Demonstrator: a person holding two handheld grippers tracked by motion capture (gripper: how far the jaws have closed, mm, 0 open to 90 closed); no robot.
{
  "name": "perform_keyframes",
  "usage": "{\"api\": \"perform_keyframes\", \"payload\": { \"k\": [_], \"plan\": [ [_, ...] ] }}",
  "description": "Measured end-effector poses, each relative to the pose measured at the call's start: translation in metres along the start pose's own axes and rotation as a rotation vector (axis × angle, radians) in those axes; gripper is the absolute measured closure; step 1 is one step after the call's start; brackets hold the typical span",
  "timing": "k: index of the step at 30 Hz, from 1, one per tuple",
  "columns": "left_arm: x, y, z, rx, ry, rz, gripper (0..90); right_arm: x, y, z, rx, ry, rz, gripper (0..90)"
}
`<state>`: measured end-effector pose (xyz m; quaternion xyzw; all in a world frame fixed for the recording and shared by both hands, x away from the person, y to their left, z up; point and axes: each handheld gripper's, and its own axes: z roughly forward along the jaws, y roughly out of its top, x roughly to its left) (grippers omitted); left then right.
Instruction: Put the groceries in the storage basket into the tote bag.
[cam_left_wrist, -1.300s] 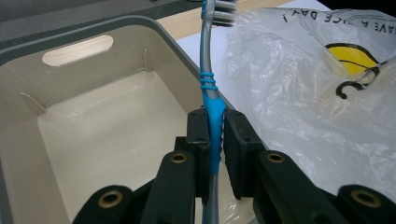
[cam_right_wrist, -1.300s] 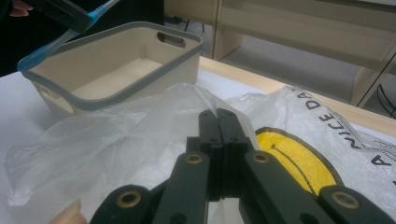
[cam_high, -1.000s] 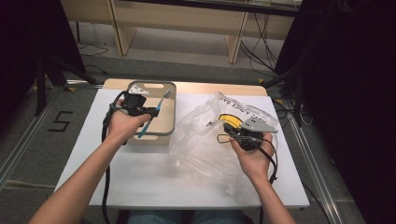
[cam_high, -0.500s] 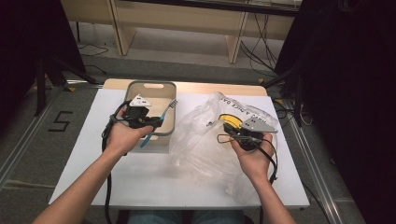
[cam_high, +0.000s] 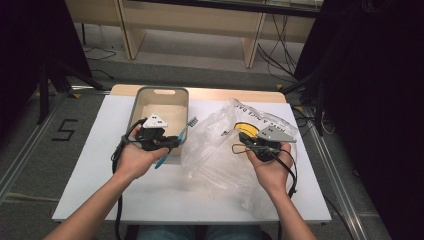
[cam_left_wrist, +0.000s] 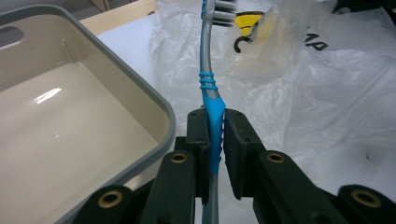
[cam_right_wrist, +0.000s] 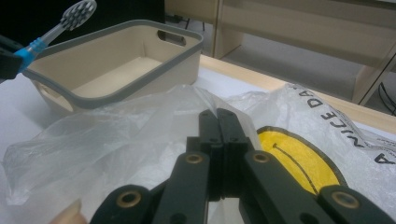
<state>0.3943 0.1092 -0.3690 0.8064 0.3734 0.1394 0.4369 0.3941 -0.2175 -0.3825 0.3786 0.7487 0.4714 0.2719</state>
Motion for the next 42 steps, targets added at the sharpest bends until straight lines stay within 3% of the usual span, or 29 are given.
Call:
{"api": "perform_keyframes", "payload": {
  "k": [5, 18, 26, 32, 42],
  "plan": [
    [-0.015, -0.006, 0.0, 0.01, -0.036, 0.017, 80.6, -0.001, -0.001, 0.001, 0.003, -0.002, 0.004, 90.0],
    [-0.051, -0.02, 0.004, 0.065, -0.081, 0.059, 80.6, 0.0, -0.001, 0.001, 0.004, 0.001, 0.005, 90.0],
    [-0.067, -0.026, 0.016, 0.11, -0.096, 0.085, 80.6, -0.001, -0.001, 0.0, 0.004, -0.001, 0.006, 90.0],
    [-0.083, -0.029, 0.026, 0.141, -0.13, 0.102, 80.6, 0.0, -0.001, 0.0, 0.006, -0.001, 0.005, 90.0],
    [-0.098, -0.027, 0.045, 0.167, -0.15, 0.114, 80.5, 0.001, 0.001, 0.0, -0.001, 0.003, 0.001, 90.0]
  ]
}}
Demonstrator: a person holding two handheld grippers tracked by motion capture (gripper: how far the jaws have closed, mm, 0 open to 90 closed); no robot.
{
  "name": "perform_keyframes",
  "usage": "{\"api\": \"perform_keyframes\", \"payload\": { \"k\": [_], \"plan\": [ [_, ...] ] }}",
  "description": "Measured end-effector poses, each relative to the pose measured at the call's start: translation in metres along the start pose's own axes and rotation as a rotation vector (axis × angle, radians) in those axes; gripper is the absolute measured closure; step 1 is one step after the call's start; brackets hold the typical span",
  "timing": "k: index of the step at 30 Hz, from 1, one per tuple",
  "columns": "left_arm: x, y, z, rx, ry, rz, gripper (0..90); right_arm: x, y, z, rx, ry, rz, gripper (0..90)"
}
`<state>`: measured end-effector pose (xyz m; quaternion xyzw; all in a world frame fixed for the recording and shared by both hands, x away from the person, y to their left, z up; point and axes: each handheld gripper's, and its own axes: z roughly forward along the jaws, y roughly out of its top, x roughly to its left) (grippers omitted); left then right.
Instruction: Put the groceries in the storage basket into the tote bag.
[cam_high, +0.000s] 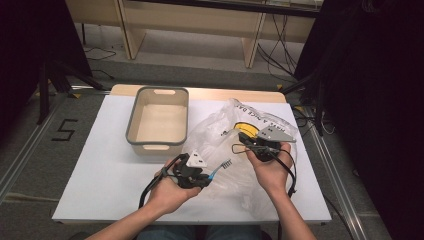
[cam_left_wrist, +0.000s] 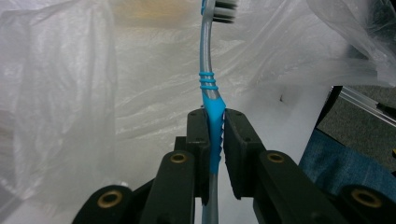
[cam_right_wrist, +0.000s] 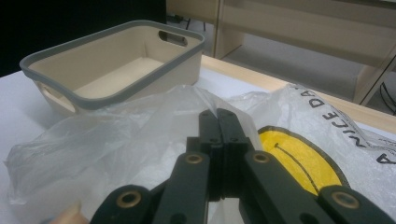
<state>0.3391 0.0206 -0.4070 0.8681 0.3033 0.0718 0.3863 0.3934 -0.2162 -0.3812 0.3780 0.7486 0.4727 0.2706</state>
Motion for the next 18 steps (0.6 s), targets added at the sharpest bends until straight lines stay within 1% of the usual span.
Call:
{"api": "perform_keyframes", "payload": {
  "k": [1, 4, 7, 9, 11, 14, 16, 18],
  "plan": [
    [-0.001, 0.001, 0.003, 0.002, -0.004, -0.003, 80.5, 0.0, 0.0, 0.0, -0.001, 0.001, -0.002, 90.0],
    [-0.001, 0.003, 0.01, 0.014, 0.005, 0.004, 80.5, 0.002, 0.001, -0.001, -0.003, 0.002, -0.002, 90.0],
    [0.0, 0.007, 0.018, 0.027, 0.015, -0.004, 80.5, 0.002, 0.003, -0.001, -0.009, 0.007, -0.002, 90.0],
    [0.002, 0.01, 0.022, 0.036, 0.032, -0.001, 80.5, 0.003, 0.004, -0.002, -0.012, 0.007, -0.003, 90.0],
    [0.003, 0.013, 0.027, 0.038, 0.042, -0.018, 80.5, 0.003, 0.005, -0.003, -0.017, 0.008, -0.004, 90.0],
    [0.005, 0.017, 0.032, 0.057, 0.063, -0.017, 80.5, 0.004, 0.006, -0.004, -0.018, 0.011, -0.006, 90.0],
    [0.005, 0.021, 0.035, 0.055, 0.065, -0.025, 80.5, 0.004, 0.006, -0.004, -0.02, 0.01, -0.007, 90.0],
    [0.004, 0.026, 0.037, 0.054, 0.083, -0.011, 80.5, 0.005, 0.006, -0.004, -0.022, 0.013, -0.007, 90.0]
  ]
}}
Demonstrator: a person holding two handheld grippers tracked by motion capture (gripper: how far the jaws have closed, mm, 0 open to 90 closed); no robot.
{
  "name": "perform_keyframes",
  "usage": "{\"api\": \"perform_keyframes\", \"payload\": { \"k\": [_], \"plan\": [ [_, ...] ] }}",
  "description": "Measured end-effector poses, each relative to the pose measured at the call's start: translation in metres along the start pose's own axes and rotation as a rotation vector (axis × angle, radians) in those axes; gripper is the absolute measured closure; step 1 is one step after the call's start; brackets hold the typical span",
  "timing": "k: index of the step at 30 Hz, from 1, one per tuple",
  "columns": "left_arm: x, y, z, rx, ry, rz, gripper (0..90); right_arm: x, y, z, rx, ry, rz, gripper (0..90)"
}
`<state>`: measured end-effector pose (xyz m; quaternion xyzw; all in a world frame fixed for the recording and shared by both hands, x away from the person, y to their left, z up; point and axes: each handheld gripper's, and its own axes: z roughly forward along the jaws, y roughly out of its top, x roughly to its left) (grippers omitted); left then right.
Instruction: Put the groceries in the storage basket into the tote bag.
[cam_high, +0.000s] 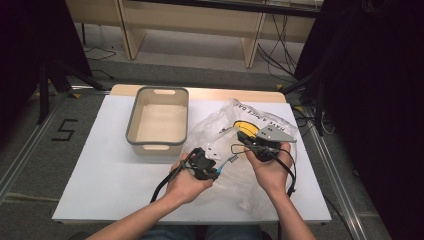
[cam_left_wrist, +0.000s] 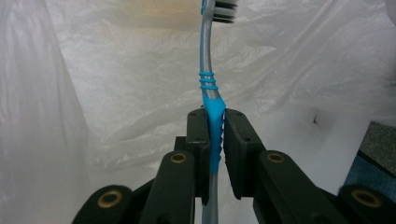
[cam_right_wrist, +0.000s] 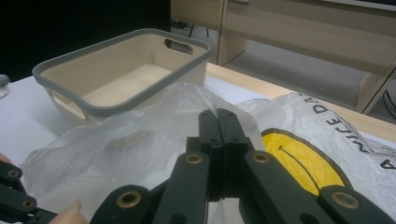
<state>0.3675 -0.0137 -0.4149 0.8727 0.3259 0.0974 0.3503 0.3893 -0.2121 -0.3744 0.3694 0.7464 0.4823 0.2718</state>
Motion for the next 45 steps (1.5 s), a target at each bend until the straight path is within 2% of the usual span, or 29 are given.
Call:
{"api": "perform_keyframes", "payload": {
  "k": [7, 10, 12, 22, 25, 31, 34, 45],
  "plan": [
    [0.0, 0.011, 0.009, 0.006, 0.025, -0.002, 80.5, 0.004, 0.001, 0.0, -0.003, 0.009, -0.009, 90.0],
    [0.0, 0.013, 0.012, 0.001, 0.036, -0.015, 80.5, 0.005, 0.001, 0.001, -0.001, 0.013, -0.009, 90.0],
    [0.002, 0.015, 0.014, 0.002, 0.054, -0.016, 80.5, 0.007, 0.001, 0.001, 0.001, 0.017, -0.011, 90.0],
    [0.01, 0.02, 0.022, -0.004, 0.073, -0.054, 80.5, 0.008, 0.001, 0.003, 0.003, 0.023, -0.01, 90.0],
    [0.01, 0.022, 0.024, -0.003, 0.083, -0.049, 80.5, 0.008, 0.0, 0.003, 0.007, 0.022, -0.015, 90.0],
    [0.009, 0.025, 0.026, -0.035, 0.095, -0.049, 80.5, 0.008, -0.001, 0.004, 0.013, 0.023, -0.01, 90.0],
    [0.008, 0.026, 0.027, -0.058, 0.091, -0.062, 80.4, 0.008, -0.002, 0.004, 0.013, 0.025, -0.012, 90.0],
    [0.006, 0.032, 0.034, -0.138, 0.086, -0.064, 80.4, 0.008, -0.003, 0.005, 0.017, 0.025, -0.006, 90.0]
  ]
}}
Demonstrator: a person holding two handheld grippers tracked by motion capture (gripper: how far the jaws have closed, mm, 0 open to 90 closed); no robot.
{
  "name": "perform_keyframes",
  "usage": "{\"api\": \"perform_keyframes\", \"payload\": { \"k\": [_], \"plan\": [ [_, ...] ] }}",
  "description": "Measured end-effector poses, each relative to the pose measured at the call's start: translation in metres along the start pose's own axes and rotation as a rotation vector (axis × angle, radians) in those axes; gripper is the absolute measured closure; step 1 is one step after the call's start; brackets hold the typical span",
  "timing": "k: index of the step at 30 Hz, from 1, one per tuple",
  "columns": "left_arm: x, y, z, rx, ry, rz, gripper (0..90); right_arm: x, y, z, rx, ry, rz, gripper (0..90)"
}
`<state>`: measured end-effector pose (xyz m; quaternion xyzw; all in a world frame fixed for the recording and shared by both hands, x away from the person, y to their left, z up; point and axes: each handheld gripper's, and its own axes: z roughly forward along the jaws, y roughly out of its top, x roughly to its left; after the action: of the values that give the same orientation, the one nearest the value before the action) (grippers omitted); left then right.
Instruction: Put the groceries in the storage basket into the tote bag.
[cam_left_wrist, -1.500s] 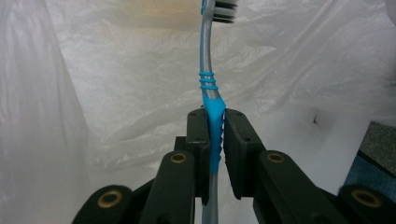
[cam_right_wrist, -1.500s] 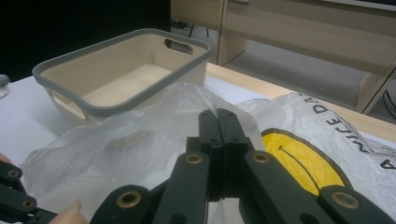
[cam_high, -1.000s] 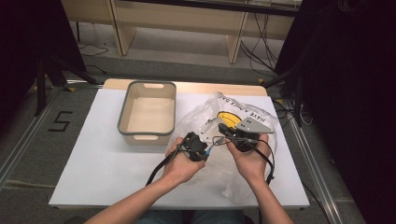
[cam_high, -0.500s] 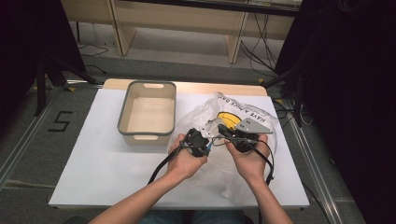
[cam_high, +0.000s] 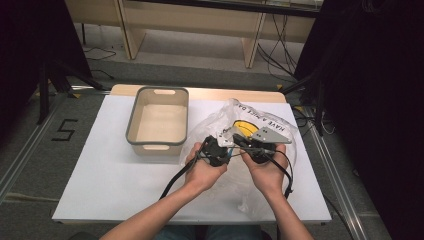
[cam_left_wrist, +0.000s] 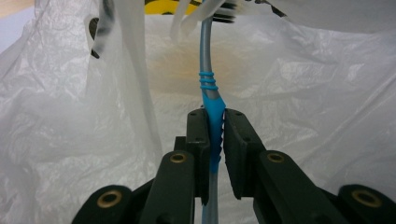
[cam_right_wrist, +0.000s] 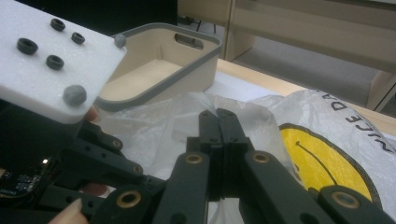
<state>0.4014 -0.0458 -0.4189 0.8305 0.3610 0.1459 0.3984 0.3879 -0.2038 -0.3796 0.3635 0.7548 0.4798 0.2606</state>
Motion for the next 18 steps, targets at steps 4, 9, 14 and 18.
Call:
{"api": "perform_keyframes", "payload": {
  "k": [4, 9, 14, 18],
  "plan": [
    [0.0, 0.0, 0.004, -0.004, -0.002, 0.001, 80.3, -0.001, 0.0, 0.0, -0.003, 0.001, 0.001, 90.0],
    [0.0, 0.0, 0.012, 0.018, 0.003, -0.008, 80.3, -0.001, 0.0, 0.0, -0.007, 0.001, 0.003, 90.0],
    [0.0, 0.0, 0.018, 0.012, 0.024, -0.003, 80.4, -0.002, 0.0, -0.001, -0.015, -0.004, 0.007, 90.0],
    [0.0, 0.001, 0.021, 0.0, 0.035, -0.011, 80.4, -0.003, 0.001, -0.002, -0.019, -0.004, 0.01, 90.0]
  ]
}}
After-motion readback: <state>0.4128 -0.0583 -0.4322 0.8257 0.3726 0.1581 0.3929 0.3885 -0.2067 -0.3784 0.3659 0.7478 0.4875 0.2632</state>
